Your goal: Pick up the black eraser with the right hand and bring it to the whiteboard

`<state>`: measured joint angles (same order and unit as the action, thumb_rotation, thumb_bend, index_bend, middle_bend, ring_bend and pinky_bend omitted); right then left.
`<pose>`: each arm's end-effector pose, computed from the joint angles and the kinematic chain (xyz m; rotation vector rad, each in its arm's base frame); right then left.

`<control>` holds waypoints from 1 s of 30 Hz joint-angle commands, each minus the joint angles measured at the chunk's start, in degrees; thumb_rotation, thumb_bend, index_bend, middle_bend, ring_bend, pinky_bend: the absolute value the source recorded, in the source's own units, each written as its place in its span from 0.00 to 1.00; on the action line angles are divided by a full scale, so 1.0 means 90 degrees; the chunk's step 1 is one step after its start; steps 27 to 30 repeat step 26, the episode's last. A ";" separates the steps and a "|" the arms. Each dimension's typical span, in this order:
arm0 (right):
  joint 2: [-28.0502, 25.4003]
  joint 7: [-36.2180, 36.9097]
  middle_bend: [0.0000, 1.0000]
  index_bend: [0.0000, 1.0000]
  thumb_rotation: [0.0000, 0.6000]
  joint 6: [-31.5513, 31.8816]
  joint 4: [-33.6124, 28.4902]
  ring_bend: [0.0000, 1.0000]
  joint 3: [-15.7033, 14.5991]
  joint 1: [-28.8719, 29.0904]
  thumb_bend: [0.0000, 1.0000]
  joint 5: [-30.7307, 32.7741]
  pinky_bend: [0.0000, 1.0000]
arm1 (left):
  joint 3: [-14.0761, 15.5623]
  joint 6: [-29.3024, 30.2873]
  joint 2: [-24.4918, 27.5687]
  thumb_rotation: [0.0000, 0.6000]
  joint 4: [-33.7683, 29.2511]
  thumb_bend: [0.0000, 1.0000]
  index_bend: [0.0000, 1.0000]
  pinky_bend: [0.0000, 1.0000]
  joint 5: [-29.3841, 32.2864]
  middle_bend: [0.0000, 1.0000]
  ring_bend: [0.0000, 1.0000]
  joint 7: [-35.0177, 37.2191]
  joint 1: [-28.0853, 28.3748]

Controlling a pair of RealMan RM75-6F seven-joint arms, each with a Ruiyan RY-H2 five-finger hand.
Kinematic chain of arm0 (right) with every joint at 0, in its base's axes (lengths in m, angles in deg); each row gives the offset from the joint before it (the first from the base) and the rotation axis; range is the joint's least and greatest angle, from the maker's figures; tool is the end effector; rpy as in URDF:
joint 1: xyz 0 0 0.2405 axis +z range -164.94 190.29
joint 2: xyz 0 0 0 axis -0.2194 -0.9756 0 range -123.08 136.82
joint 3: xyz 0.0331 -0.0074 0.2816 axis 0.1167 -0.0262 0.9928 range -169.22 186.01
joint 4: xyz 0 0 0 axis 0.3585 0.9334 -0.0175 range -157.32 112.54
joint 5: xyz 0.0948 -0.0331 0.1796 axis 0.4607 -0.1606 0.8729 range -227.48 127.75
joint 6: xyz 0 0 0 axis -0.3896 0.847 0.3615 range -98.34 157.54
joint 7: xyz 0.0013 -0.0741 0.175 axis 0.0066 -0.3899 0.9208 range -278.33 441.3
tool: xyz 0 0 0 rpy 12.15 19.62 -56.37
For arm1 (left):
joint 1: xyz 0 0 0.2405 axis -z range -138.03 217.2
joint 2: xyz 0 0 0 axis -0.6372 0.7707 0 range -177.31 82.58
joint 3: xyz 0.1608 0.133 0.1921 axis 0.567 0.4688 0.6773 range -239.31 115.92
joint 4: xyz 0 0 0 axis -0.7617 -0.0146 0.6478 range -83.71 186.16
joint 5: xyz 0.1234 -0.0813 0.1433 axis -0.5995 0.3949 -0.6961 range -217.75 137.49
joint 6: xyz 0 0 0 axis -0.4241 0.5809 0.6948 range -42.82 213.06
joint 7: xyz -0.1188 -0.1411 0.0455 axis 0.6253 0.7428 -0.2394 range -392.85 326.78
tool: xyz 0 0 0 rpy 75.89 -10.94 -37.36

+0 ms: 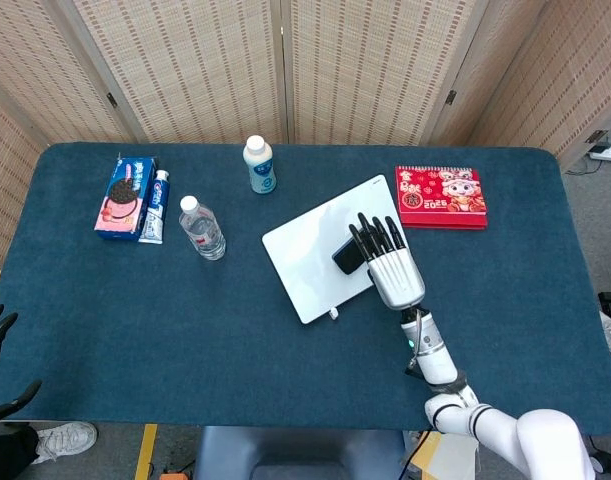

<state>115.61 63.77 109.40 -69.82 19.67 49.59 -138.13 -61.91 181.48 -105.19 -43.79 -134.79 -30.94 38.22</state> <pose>-0.1761 -0.4038 -0.0295 1.6068 -0.3116 1.0565 -0.3148 0.1815 0.2207 -1.3815 -0.7841 -0.9813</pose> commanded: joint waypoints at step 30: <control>-0.5204 0.1130 0.01 0.00 1.00 0.1635 -0.5042 0.12 -0.2309 -0.3724 0.27 -0.0224 0.04 | 0.0097 0.0050 -0.0249 1.00 -0.0057 0.24 0.01 0.01 -0.0263 0.05 0.05 -0.0661 -0.0045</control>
